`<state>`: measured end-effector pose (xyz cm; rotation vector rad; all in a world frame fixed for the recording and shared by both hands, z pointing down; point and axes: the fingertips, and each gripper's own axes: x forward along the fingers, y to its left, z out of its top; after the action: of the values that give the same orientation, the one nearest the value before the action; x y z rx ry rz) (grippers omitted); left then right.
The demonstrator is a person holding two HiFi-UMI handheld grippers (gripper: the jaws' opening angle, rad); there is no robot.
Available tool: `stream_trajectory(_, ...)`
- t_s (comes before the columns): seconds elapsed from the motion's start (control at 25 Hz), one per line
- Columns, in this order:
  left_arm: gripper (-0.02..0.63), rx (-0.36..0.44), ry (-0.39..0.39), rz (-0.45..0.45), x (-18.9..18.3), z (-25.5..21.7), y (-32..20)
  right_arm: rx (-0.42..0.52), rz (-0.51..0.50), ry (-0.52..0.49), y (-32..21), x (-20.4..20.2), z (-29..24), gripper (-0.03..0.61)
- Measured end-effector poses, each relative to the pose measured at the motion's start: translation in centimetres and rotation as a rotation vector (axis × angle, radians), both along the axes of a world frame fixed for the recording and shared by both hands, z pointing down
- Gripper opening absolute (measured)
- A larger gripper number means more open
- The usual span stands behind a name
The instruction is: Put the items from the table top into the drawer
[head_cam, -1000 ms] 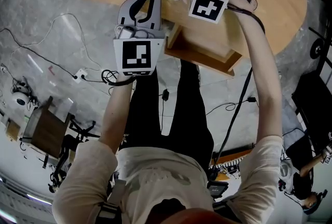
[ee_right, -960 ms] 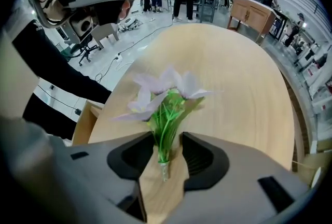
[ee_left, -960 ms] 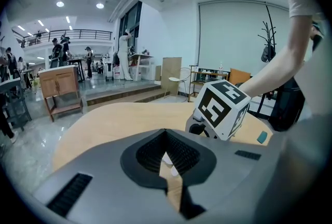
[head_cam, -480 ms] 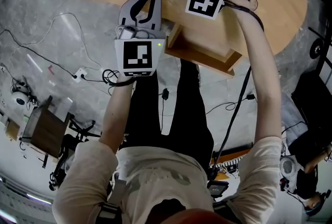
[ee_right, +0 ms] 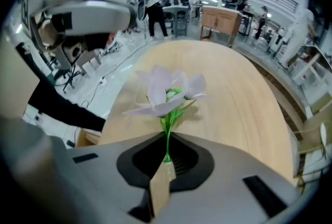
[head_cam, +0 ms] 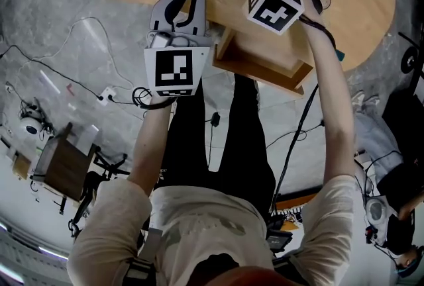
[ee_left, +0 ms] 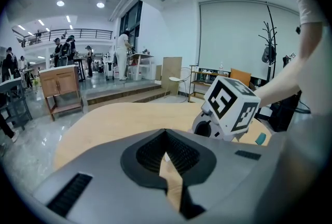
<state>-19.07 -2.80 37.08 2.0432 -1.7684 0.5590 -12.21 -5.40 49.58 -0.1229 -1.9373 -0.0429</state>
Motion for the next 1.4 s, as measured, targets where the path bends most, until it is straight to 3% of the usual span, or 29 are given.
stream_trajectory(0.2,0.006,0.015,0.031,-0.022,0.4,-1.4,-0.3,-0.088,0.382,-0.334,-0.5,0.5,-7.2,0.021)
stream_trajectory(0.4,0.006,0.032,0.044,0.004,1.7,-3.2,-1.8,-0.163,0.701,-0.677,-1.0,4.3,-14.5,0.021)
stream_trajectory(0.56,0.006,0.060,0.055,0.049,3.5,-4.5,-3.1,-0.234,0.826,-0.871,-0.3,7.3,-18.3,0.021)
stream_trajectory(0.76,0.006,0.088,0.077,0.080,5.6,-5.7,-3.4,-0.240,0.889,-0.957,1.1,9.3,-19.9,0.021)
stream_trajectory(0.96,0.006,0.084,0.086,0.100,6.3,-5.5,-2.8,-0.225,0.858,-0.936,2.1,8.8,-19.5,0.021)
stream_trajectory(1.04,0.006,0.079,0.083,0.099,6.2,-5.3,-2.5,-0.190,0.783,-0.879,3.3,8.2,-18.7,0.021)
stream_trajectory(1.16,0.006,0.073,0.077,0.091,5.8,-5.0,-2.1,-0.118,0.567,-0.680,7.7,7.4,-15.3,0.021)
stream_trajectory(1.4,0.006,0.068,0.027,0.077,4.6,-4.8,-2.5,-0.220,0.361,-0.227,18.2,9.9,-1.5,0.021)
